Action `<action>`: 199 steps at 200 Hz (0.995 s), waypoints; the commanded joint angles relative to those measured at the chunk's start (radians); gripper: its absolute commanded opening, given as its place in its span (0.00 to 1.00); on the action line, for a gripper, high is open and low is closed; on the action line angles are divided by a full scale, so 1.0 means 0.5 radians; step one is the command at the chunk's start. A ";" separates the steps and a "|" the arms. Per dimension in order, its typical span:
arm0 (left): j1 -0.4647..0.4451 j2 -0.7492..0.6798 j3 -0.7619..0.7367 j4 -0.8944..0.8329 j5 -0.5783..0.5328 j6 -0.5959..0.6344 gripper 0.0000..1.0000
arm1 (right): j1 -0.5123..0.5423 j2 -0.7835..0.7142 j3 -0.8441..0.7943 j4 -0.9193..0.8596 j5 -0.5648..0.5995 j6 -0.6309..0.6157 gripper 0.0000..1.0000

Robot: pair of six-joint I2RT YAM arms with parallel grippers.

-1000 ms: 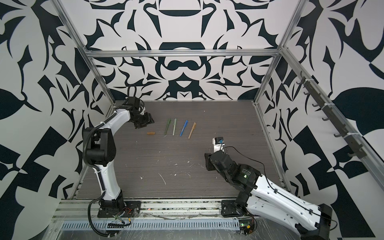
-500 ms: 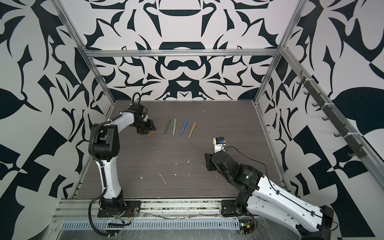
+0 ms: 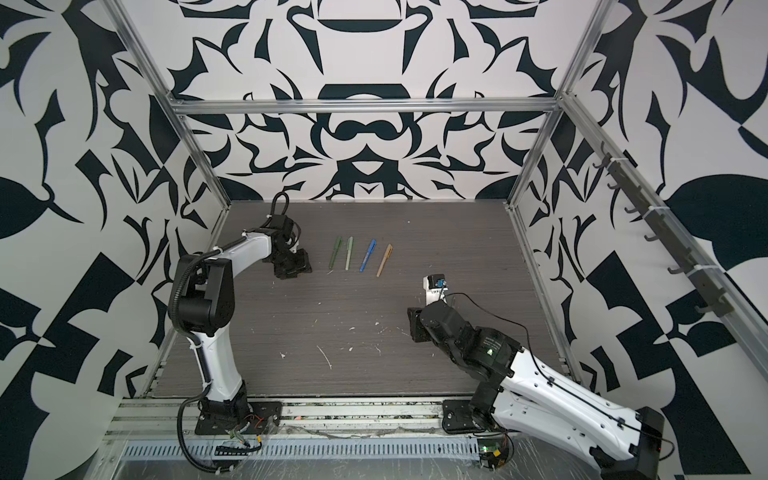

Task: Insert the pens into the pen caps
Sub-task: 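Move the left gripper over the loose tan cap near the green pens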

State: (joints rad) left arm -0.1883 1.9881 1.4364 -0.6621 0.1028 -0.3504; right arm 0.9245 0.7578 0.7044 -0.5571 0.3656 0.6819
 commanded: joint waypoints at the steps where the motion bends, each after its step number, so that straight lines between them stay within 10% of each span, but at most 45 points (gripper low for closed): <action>1: 0.005 -0.004 0.124 -0.130 -0.109 0.087 0.55 | -0.005 -0.038 0.059 -0.004 0.008 0.023 0.49; 199: -0.146 0.242 0.500 -0.475 -0.430 0.421 0.43 | -0.034 0.301 0.033 0.122 -0.213 -0.029 0.30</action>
State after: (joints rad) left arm -0.2485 2.0628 1.6360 -0.8318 -0.0696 -0.1749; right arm 0.9154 0.9100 0.7143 -0.5327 0.2646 0.6731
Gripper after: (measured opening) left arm 0.441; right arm 0.310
